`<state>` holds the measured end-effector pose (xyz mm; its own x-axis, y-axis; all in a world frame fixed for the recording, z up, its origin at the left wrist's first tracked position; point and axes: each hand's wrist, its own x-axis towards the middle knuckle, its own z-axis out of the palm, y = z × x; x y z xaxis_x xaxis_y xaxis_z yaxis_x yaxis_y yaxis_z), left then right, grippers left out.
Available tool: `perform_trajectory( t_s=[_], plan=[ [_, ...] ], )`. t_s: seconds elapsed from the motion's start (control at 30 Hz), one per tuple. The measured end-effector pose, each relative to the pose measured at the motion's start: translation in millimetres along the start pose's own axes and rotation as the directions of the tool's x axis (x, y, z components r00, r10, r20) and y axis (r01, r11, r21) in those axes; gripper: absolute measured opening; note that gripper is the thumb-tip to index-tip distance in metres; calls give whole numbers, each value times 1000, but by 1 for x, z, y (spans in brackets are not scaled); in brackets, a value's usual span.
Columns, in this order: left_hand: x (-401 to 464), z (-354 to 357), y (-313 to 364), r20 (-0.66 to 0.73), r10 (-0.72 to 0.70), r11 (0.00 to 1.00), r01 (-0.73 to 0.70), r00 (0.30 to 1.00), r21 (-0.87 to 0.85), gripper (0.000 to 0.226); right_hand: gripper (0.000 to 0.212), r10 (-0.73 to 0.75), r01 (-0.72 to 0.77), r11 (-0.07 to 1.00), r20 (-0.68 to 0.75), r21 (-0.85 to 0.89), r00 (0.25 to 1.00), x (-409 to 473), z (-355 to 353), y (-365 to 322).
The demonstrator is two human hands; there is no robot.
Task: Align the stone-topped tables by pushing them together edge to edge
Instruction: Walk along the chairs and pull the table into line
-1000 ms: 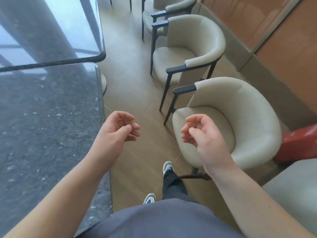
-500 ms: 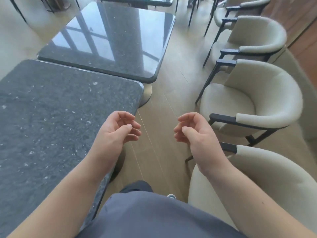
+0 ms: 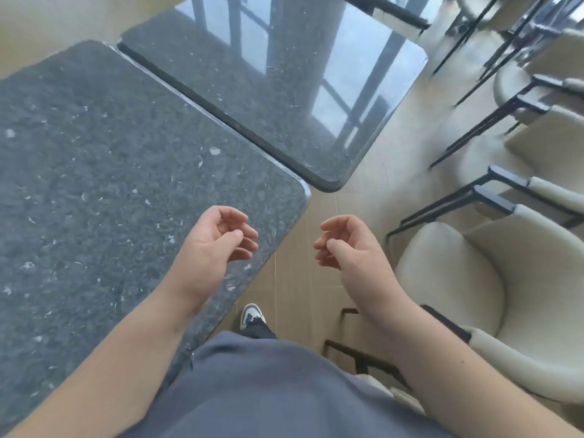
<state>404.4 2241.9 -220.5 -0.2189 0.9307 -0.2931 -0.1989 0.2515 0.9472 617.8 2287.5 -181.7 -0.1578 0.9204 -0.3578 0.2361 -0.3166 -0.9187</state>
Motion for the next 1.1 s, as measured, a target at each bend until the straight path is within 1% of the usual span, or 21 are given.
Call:
perform_trajectory(
  t_s=[0.1,0.2,0.27,0.33,0.43,0.5,0.6,0.67,0.73,0.77,0.83,0.9,1.0,1.1],
  plan=[
    [36,0,8,-39,-20,999,19,999,-26,20,30,-4,6,999,63,-35,998,45,5,-16],
    [58,0,14,-86,-35,999,32,996,-44,25,31,22,-11,996,130,-86,991,79,11,-25],
    [67,-2,16,-121,-37,997,28,992,-73,19,32,53,-35,994,181,-105,982,99,16,-27],
    [74,-5,16,-190,-50,995,32,980,-97,22,33,88,-62,992,236,-113,968,121,19,-32],
    [90,-6,5,-327,-86,992,51,941,-116,25,32,112,-64,986,330,-154,937,162,18,-34],
    [100,2,-2,-407,-108,989,58,907,-134,24,32,113,-40,982,404,-184,908,187,16,-34],
    [115,33,-10,-491,-135,983,56,861,-172,24,32,145,-23,972,517,-235,843,222,7,-33],
    [126,61,-14,-564,-185,968,52,805,-244,24,33,184,-19,961,587,-277,788,244,-3,-35],
    [135,90,-21,-593,-265,921,18,760,-389,20,33,226,-27,953,645,-303,730,264,-15,-33],
    [140,103,-25,-585,-310,885,3,750,-465,17,33,250,-39,948,663,-316,706,273,-20,-29],
    [148,125,-39,-555,-417,813,23,720,-581,19,30,323,-89,929,675,-358,663,289,-26,-15],
    [155,141,-54,-527,-531,737,55,664,-674,22,24,437,-180,887,644,-426,628,299,-30,4],
    [161,158,-81,-467,-670,608,66,577,-791,22,22,611,-330,783,552,-527,568,305,-34,38],
    [162,169,-109,-389,-756,475,32,526,-880,21,20,711,-411,694,475,-590,519,310,-37,68]
  ],
)
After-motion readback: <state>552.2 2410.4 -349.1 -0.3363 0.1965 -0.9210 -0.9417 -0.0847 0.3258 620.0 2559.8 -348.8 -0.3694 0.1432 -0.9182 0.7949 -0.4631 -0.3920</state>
